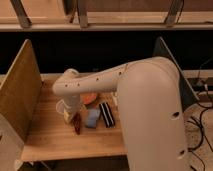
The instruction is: Place the pepper on the white sponge
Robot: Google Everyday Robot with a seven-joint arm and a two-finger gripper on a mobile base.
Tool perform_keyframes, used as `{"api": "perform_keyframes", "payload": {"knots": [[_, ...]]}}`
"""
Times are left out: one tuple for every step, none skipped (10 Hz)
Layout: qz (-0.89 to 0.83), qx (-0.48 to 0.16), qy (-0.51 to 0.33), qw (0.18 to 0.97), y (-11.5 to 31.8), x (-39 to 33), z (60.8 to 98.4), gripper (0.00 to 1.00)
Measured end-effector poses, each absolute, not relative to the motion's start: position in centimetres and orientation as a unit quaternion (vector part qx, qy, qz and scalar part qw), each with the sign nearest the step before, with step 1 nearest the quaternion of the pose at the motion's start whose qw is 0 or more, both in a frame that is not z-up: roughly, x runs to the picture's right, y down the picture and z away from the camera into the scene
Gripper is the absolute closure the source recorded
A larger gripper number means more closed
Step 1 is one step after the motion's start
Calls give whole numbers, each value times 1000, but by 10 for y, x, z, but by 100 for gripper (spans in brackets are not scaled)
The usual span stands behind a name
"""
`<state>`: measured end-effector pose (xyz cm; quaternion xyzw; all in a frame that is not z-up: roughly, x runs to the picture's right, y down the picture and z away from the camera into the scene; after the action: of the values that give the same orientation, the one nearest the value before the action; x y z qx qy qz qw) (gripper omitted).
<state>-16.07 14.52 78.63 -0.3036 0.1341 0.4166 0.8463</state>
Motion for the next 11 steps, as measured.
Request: {"api": "perform_keyframes", "payload": {"knots": [[413, -295, 131, 852, 146, -163, 790, 38], [412, -290, 128, 854, 148, -164, 793, 38], [411, -288, 129, 855, 152, -162, 797, 38], [412, -290, 128, 854, 156, -163, 800, 38], [411, -297, 126, 852, 164, -167, 805, 38], [414, -304, 123, 849, 169, -170, 810, 38], [414, -312, 123, 846, 173, -170, 816, 38], [413, -320, 123, 844, 176, -171, 823, 38], [407, -329, 123, 843, 180, -175, 829, 38], [403, -336, 124, 842, 182, -180, 833, 38], [395, -344, 134, 841, 190, -178, 840, 38]]}}
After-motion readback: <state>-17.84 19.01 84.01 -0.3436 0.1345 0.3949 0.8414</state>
